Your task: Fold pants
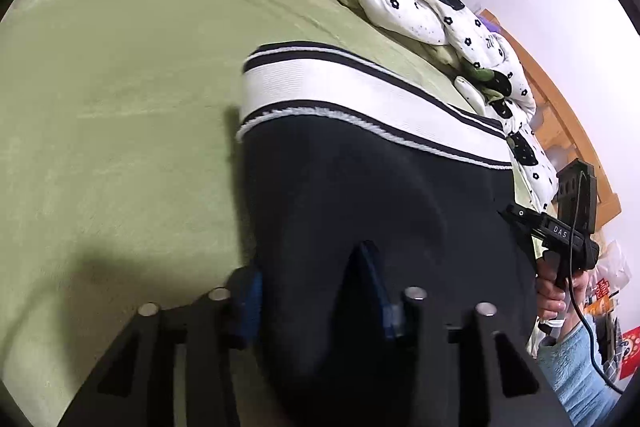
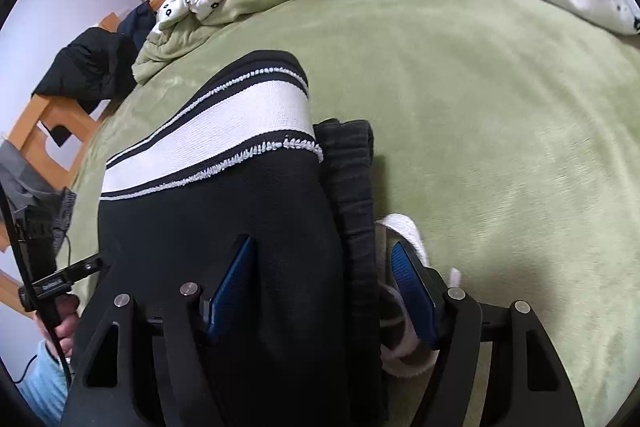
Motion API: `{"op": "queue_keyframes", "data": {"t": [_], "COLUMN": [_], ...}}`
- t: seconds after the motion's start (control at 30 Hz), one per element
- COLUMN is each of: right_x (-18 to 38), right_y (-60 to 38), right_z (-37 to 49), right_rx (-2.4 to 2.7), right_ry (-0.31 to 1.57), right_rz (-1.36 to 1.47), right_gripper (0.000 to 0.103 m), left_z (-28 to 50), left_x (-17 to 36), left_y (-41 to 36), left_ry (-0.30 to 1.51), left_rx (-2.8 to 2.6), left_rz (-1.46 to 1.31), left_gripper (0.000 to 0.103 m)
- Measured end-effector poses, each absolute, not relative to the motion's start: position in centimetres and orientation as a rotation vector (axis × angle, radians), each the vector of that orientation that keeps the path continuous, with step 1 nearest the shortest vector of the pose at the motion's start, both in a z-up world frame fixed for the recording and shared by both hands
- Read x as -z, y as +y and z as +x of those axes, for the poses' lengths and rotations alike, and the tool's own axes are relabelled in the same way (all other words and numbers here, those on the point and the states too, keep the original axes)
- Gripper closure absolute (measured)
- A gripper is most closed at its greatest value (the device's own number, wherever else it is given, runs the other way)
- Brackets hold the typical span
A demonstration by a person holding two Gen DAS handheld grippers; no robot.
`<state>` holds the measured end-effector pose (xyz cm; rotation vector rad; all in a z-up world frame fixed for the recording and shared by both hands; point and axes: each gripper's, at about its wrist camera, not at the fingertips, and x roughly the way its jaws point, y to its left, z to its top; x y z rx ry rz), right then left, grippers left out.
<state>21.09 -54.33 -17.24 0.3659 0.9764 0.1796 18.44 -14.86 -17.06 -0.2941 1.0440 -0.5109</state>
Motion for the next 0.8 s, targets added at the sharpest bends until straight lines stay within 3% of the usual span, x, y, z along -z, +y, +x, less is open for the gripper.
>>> {"op": "queue_keyframes", "data": {"t": [0.1, 0.13, 0.2, 0.23, 0.4, 0.63, 0.8], "right_x": [16.2, 15.5, 14.2, 13.5, 9.8, 10.5, 14.5], "right_y": [-54.0, -54.1, -54.5, -54.4, -48.9, -38.0, -32.9], "right_z": [20.4, 20.2, 19.2, 18.8, 17.2, 17.9, 19.7], "right_rx": [-0.19, -0.194, -0.224, -0.237, -0.236, -0.444, -0.403], "right_ry": [0.973, 0.963, 0.928, 0.91, 0.861, 0.85, 0.89], "right_rz": [0.392, 0.42, 0.522, 0.552, 0.534, 0.638, 0.571], "right_gripper": [0.053, 0.056, 0.077, 0.079, 0.081, 0.082, 0.081], "left_z": [18.5, 18.5, 18.4, 18.2, 17.6, 16.3, 17.7], "left_x": [15.9, 15.4, 14.2, 13.6, 11.1, 7.0, 10.8], "left_y": [-14.6, -14.3, -13.7, -13.3, -9.6, 1.9, 5.8], "left_ry": [1.031, 1.025, 1.012, 1.008, 0.982, 0.922, 0.983], "left_rx": [0.511, 0.522, 0.541, 0.553, 0.584, 0.402, 0.308], "left_rz": [-0.328, -0.338, -0.384, -0.4, -0.456, -0.34, -0.237], "left_gripper": [0.09, 0.091, 0.091, 0.091, 0.092, 0.091, 0.087]}}
